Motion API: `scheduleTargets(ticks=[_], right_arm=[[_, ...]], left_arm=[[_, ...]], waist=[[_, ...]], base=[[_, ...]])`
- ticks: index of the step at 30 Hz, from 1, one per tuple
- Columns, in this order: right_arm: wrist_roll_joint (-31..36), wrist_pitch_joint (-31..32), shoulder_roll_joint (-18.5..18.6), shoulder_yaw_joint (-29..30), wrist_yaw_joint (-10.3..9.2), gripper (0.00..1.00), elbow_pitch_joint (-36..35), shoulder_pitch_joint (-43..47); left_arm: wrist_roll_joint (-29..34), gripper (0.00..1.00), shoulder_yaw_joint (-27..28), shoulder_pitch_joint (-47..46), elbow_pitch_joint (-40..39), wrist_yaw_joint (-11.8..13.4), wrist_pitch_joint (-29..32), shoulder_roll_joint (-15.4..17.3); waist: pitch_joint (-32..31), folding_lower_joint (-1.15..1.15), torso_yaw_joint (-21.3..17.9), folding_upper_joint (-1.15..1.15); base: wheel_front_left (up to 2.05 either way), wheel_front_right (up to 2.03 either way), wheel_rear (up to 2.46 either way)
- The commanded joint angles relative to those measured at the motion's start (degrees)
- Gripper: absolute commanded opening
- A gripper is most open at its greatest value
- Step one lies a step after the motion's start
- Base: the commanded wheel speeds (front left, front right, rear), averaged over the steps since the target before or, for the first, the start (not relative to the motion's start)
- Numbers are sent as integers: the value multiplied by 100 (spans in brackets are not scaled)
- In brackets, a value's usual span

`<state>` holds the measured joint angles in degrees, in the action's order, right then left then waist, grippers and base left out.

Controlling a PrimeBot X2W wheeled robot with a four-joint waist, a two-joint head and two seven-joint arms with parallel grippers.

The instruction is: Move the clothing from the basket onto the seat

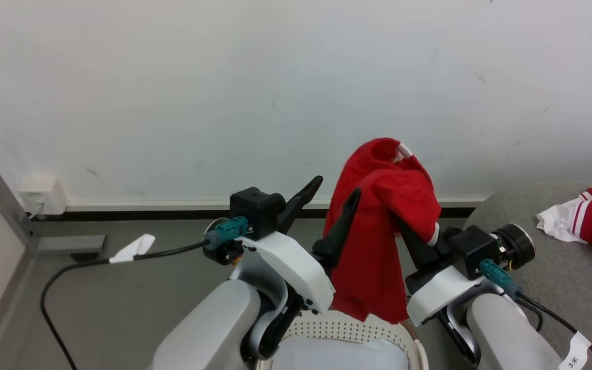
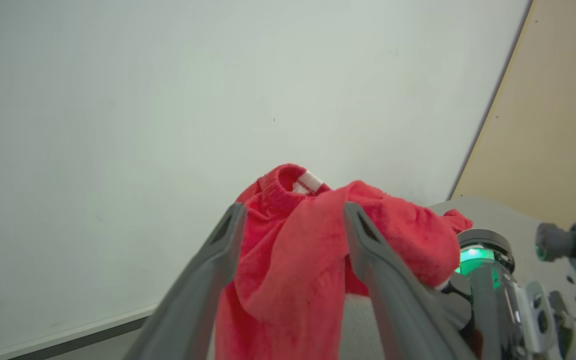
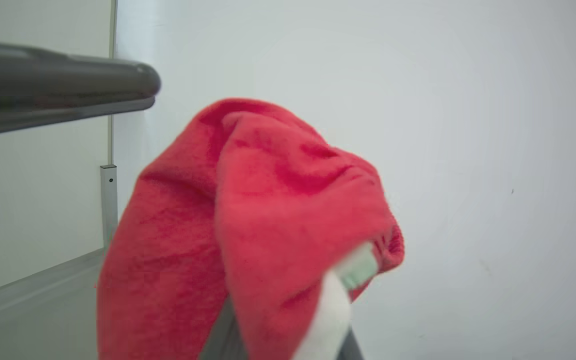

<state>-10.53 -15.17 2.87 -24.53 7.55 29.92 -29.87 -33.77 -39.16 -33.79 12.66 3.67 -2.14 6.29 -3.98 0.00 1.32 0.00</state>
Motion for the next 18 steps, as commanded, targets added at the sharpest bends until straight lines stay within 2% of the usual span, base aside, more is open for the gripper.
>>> scheduleTargets(ticks=[1,13,18], right_arm=[[39,3,5,35,-13,0,0,59],[117,3,4,216,-14,0,-57,123],[190,3,6,306,-14,0,-132,86]], left_arm=[[15,100,9,11,20,23,-43,44],[-4,100,-27,74,71,42,-58,134],[23,100,-63,130,43,39,-60,206]], waist=[[2,0,-16,0],[15,0,-190,0],[74,0,-403,0]], base=[[0,0,0],[0,0,0],[0,0,0]])
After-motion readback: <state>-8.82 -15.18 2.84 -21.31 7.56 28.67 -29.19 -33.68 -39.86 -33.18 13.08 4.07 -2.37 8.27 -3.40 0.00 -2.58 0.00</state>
